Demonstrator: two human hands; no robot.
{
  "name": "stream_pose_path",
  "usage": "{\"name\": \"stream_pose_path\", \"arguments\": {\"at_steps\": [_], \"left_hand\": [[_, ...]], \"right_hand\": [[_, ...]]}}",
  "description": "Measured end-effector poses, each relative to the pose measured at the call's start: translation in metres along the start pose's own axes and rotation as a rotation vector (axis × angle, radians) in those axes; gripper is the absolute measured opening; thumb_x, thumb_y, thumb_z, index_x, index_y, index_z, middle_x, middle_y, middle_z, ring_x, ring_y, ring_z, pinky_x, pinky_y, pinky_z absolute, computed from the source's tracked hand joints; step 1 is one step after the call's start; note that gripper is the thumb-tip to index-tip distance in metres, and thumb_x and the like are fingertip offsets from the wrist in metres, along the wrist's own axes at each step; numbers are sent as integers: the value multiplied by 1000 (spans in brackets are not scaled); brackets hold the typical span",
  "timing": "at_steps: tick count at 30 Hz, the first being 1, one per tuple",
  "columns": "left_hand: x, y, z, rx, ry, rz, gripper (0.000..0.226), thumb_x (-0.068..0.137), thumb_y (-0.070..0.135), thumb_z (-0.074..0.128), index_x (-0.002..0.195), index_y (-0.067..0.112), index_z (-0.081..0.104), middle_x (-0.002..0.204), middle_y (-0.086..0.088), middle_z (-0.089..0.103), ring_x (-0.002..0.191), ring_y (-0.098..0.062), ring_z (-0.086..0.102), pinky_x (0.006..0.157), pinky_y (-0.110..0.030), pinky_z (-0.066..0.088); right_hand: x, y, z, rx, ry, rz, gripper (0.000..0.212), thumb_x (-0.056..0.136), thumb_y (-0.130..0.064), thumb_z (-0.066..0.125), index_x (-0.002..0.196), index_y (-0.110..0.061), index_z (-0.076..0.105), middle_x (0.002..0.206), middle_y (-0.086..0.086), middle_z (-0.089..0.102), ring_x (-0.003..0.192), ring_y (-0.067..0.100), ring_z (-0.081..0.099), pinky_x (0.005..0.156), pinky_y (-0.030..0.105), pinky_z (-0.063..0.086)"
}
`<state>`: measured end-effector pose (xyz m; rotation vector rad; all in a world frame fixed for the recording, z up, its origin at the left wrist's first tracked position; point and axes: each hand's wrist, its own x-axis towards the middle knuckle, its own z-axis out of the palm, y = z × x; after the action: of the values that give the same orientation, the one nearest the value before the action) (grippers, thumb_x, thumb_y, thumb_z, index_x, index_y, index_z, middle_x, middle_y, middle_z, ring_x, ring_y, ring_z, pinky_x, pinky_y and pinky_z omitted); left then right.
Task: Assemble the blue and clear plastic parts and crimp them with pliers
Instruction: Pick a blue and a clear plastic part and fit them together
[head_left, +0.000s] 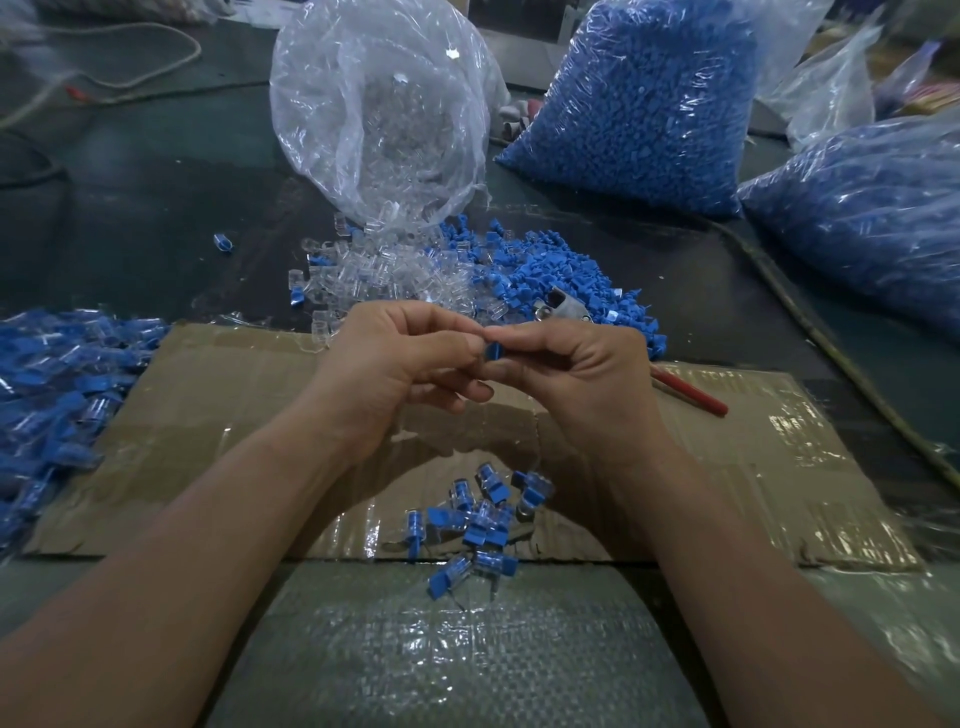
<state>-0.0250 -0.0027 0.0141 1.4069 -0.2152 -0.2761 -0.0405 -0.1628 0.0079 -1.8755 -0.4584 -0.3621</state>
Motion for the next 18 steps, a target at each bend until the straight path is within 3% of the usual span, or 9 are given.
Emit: {"name": "stream_pose_path", "arguments": {"at_steps": [12,15,18], "left_hand": [[3,-2,0,71,12,-3,5,54,13,68,58,15,70,59,-9,67,49,-16,64,44,-18,48],[3,-3,0,42,20,-15,10,56,11,67,66,8,66,59,-9,67,49,-16,63,45,-18,49],[2,-3,0,-1,45,-22,9,58,11,68,66,8,66,60,-11,67,49,-17,62,45,-19,49]], "right_hand": [[-1,1,-1,-78,-49,-40,37,69,-3,73,105,-8,62,92,0,67,86,8,67,78,21,54],[-1,-1,-1,-109,-68,-45,39,70,-7,73,106,-13,61,90,-5,67,84,6,66,76,18,54],[0,-3,-4,-198,-38,-15,37,69,-24,71,105,-20,61,86,-19,59,82,1,62,74,12,50]]}}
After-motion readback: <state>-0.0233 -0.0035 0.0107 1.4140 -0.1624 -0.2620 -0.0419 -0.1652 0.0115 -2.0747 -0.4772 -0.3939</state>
